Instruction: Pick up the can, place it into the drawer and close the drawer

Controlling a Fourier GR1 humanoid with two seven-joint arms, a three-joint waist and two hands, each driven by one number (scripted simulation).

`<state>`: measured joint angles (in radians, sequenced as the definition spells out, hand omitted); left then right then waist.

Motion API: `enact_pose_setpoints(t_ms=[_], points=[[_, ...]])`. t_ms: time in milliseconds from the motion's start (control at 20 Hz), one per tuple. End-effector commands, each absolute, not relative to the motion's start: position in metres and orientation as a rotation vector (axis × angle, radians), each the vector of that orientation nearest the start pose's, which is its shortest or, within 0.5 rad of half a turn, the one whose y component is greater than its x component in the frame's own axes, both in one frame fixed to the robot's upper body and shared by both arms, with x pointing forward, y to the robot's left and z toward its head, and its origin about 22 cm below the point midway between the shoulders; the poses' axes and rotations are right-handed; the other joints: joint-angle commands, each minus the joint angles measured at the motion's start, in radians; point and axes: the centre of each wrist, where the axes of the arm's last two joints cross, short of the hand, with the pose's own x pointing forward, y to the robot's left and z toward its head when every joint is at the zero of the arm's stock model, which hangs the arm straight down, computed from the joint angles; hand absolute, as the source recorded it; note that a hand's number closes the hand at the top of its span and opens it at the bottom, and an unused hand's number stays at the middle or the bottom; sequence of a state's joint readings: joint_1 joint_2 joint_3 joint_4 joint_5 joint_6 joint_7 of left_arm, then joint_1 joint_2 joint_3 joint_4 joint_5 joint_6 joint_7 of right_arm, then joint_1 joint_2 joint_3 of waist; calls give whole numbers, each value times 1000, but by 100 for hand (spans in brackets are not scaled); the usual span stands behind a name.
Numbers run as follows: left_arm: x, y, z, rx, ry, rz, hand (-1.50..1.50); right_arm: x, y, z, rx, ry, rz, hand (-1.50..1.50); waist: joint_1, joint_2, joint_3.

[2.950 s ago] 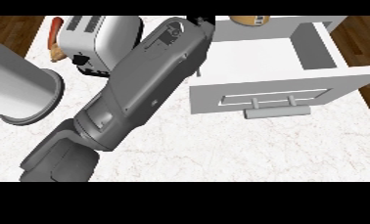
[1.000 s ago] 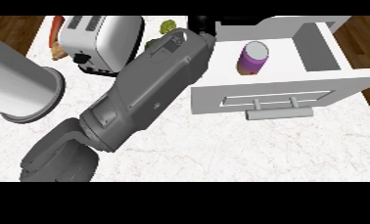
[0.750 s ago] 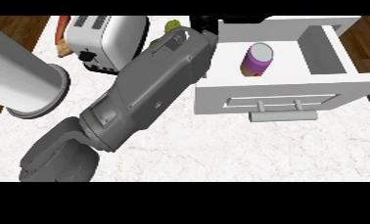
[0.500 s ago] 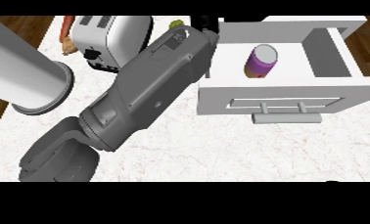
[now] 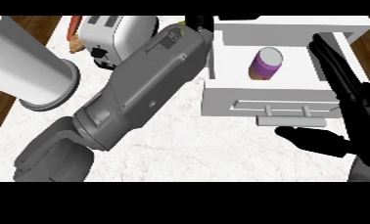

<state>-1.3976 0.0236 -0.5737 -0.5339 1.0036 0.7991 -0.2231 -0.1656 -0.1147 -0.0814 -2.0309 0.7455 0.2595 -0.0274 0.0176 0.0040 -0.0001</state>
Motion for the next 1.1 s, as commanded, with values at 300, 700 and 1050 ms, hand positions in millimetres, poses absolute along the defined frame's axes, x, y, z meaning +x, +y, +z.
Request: enact_pose_setpoints(t_ms=[300,700,1050], points=[[415,6,193,-11,-1696,130,-150,319,-192,115,-900,-1832,1104,-150,31,-2,0],[422,48,204,53,-1720,177,-150,368,-192,81,-1025,-1712,1125,-150,25,-2,1],[414,83,196,40,-1700,169,-150,403,-203,57,-1098,-1631,1167,-150,36,2,1]])
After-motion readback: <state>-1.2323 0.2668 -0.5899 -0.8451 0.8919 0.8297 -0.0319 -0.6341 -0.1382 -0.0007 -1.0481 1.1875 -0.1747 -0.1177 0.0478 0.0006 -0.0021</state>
